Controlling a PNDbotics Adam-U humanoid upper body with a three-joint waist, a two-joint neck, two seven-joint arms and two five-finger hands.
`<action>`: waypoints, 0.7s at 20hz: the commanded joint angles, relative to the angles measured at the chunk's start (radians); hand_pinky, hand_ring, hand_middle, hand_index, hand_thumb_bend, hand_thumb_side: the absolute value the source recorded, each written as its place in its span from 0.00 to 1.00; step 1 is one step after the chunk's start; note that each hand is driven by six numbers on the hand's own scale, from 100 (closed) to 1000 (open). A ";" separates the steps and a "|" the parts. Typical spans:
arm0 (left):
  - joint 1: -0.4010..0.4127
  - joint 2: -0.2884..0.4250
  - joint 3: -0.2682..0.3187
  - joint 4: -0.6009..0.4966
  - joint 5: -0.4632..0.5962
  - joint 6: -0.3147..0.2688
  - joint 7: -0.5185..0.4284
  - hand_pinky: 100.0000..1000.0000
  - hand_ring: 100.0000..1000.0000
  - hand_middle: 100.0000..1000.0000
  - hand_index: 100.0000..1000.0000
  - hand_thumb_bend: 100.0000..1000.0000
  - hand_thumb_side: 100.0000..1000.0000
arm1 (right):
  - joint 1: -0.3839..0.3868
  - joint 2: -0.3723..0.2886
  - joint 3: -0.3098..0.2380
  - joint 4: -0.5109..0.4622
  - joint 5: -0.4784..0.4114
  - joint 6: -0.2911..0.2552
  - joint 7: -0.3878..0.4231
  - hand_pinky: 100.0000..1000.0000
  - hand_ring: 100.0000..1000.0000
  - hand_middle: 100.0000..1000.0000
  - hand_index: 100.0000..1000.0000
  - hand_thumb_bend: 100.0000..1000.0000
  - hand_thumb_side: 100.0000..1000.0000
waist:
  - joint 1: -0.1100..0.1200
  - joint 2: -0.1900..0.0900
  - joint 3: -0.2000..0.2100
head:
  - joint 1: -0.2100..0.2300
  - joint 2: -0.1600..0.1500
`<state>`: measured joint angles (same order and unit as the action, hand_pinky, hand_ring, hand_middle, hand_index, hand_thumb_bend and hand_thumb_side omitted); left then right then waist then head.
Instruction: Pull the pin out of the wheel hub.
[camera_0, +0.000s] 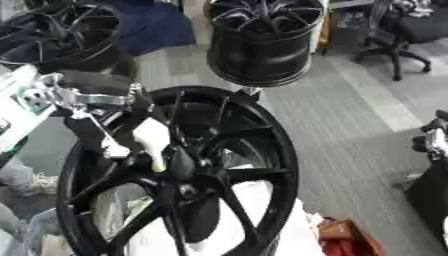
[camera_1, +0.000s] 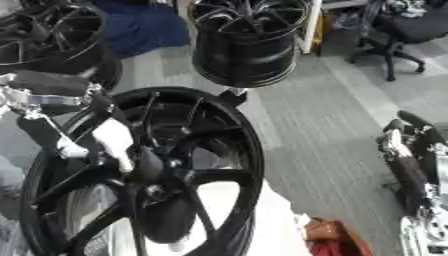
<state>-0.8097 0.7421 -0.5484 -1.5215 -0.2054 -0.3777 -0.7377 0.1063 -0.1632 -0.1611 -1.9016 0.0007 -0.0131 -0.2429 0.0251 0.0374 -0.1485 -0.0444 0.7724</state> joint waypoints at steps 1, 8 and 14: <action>-0.009 0.058 0.082 -0.040 0.048 -0.135 -0.169 0.57 0.41 0.37 0.49 0.00 0.16 | -0.006 -0.011 -0.009 -0.011 -0.003 -0.002 -0.002 0.54 0.51 0.53 0.77 0.00 0.34 | -0.002 -0.010 0.003 | -0.005 -0.002; 0.059 0.128 0.299 0.048 0.112 -0.036 -0.169 0.55 0.40 0.36 0.49 0.00 0.16 | -0.003 -0.008 -0.013 -0.009 -0.003 -0.001 -0.006 0.54 0.51 0.53 0.77 0.00 0.34 | -0.006 -0.011 0.018 | -0.011 -0.002; 0.120 0.130 0.478 0.378 0.042 0.059 -0.091 0.53 0.42 0.42 0.57 0.00 0.16 | 0.000 -0.005 -0.017 -0.008 -0.003 -0.001 -0.010 0.54 0.51 0.52 0.77 0.00 0.34 | -0.013 -0.010 0.031 | -0.018 -0.002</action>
<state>-0.6783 0.8359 -0.1206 -1.2014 -0.1458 -0.2971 -0.8103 0.1112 -0.1620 -0.1713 -1.9011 0.0007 -0.0120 -0.2501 0.0115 0.0367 -0.1192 -0.0578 0.7724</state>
